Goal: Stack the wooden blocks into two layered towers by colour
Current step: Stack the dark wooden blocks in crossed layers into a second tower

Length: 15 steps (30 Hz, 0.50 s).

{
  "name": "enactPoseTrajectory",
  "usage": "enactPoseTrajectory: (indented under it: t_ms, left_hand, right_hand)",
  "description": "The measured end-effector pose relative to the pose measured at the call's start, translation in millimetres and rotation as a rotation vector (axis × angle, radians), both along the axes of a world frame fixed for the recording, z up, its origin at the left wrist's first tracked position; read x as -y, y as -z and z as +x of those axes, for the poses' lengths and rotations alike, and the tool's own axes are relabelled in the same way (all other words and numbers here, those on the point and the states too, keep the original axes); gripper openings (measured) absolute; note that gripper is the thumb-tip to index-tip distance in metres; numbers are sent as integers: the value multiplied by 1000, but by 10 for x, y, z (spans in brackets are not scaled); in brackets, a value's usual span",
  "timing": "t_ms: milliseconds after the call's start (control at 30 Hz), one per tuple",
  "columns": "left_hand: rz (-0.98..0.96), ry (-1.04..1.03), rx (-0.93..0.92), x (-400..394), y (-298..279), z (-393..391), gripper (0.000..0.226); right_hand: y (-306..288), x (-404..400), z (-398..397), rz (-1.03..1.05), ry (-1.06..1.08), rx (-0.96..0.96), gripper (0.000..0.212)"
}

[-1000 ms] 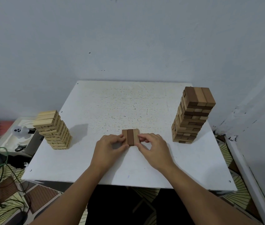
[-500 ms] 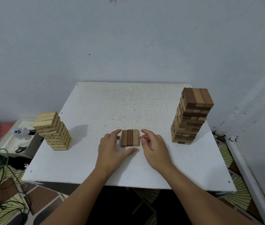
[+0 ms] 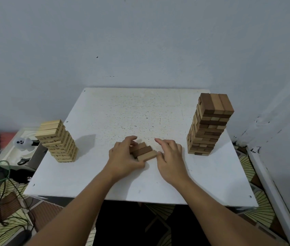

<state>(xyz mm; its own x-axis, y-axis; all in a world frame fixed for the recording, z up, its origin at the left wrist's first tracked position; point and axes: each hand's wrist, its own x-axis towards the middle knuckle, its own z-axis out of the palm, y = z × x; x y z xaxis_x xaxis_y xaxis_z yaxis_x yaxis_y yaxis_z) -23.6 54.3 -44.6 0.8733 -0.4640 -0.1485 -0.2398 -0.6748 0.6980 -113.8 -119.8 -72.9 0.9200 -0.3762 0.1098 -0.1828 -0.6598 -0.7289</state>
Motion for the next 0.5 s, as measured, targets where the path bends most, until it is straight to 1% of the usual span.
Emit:
enactPoseTrajectory:
  t_ms: [67, 133, 267, 333, 500]
  left_hand:
    - [-54, 87, -92, -104, -24, 96, 96]
    - [-94, 118, -116, -187, -79, 125, 102]
    - [31, 25, 7, -365, -86, 38, 108]
    - [46, -43, 41, -448, -9, -17, 105]
    - [-75, -125, 59, -421, 56, -58, 83]
  right_hand:
    - [-2, -2, -3, -37, -44, -44, 54]
    - [0, -3, -5, -58, -63, -66, 55]
    - [-14, 10, -20, -59, -76, -71, 52]
    - [-25, 12, -27, -108, -129, -98, 54]
    - [-48, 35, -35, -163, -216, -173, 68]
